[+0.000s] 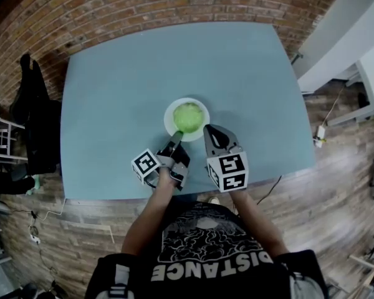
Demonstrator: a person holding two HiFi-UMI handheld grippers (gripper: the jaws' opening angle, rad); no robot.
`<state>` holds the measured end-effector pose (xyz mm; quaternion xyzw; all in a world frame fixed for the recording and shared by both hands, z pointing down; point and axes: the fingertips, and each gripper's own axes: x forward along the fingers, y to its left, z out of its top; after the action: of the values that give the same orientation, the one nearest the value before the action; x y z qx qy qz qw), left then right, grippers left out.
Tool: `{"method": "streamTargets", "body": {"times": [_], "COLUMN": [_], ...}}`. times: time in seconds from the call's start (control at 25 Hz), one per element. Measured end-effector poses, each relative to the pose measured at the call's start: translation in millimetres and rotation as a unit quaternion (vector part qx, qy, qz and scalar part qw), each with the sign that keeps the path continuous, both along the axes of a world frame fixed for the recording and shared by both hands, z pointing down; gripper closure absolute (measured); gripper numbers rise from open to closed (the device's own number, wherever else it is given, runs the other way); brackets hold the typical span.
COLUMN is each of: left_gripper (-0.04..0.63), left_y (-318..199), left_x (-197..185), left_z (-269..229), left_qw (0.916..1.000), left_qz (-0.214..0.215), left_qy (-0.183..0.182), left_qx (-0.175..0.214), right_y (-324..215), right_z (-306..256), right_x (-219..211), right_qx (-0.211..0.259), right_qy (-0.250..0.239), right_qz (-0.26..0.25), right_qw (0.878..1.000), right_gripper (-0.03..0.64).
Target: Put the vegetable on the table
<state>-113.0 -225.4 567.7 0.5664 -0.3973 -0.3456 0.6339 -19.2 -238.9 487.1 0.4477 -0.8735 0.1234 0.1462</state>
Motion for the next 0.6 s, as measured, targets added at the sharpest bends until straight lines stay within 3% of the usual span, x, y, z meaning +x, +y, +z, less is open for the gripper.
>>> {"method": "streamTargets", "body": {"times": [0.6], "left_gripper": [0.572], "left_y": [-7.6], "left_x": [-7.6], "left_z": [41.2], "left_qw": [0.9966], "left_qz": [0.053], "left_qy": [-0.042], "left_qx": [-0.046], "right_y": [-3.1], "right_z": [17.3], "right_x": [-12.5], "right_qx": [-0.022], "right_qy": [0.008], "right_qz": [0.012], "right_qw": [1.0], "right_gripper": [0.607]}}
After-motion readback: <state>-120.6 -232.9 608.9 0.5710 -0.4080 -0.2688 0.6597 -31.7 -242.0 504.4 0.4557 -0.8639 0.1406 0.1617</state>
